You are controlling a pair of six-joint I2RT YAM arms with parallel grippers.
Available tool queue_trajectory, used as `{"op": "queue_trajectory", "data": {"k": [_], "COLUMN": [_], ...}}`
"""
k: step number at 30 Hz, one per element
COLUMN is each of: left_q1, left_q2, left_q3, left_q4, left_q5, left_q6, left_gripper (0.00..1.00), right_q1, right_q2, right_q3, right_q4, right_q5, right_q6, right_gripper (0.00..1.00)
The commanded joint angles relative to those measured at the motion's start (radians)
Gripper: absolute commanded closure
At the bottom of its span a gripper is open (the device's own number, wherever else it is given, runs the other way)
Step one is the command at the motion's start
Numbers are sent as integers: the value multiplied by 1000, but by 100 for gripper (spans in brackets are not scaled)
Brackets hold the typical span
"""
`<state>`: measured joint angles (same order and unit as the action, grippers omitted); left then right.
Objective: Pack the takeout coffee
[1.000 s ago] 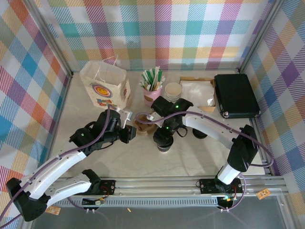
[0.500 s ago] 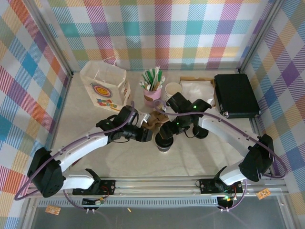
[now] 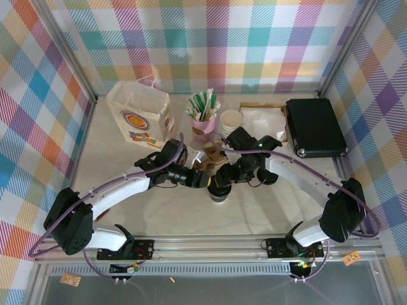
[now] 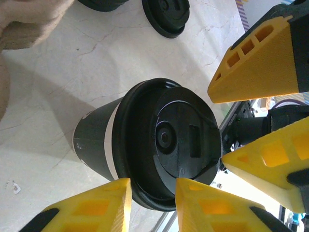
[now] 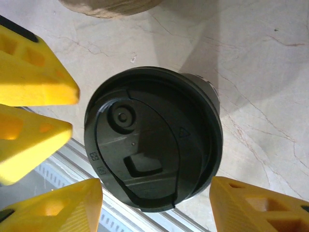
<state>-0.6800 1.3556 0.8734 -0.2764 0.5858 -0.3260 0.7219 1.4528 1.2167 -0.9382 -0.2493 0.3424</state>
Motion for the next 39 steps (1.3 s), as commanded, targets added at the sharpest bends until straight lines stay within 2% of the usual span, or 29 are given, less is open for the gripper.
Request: {"op": "queue_trajectory", "data": {"k": [1, 17, 39], "left_q1": [12, 11, 12], "left_q2": [18, 38, 40], "left_q3": [-12, -41, -80], "left_q4": [15, -25, -18], "left_q5": [45, 51, 38], "left_q6": [-4, 7, 18], "left_gripper": [71, 73, 77], "right_q1": [1, 1, 2], "right_q2": [-2, 46, 70], "right_q3": [-2, -37, -112], "right_q4": [27, 56, 46], "right_q5": [-35, -88, -85], "right_q6": [29, 40, 52], "right_gripper": [39, 42, 46]}}
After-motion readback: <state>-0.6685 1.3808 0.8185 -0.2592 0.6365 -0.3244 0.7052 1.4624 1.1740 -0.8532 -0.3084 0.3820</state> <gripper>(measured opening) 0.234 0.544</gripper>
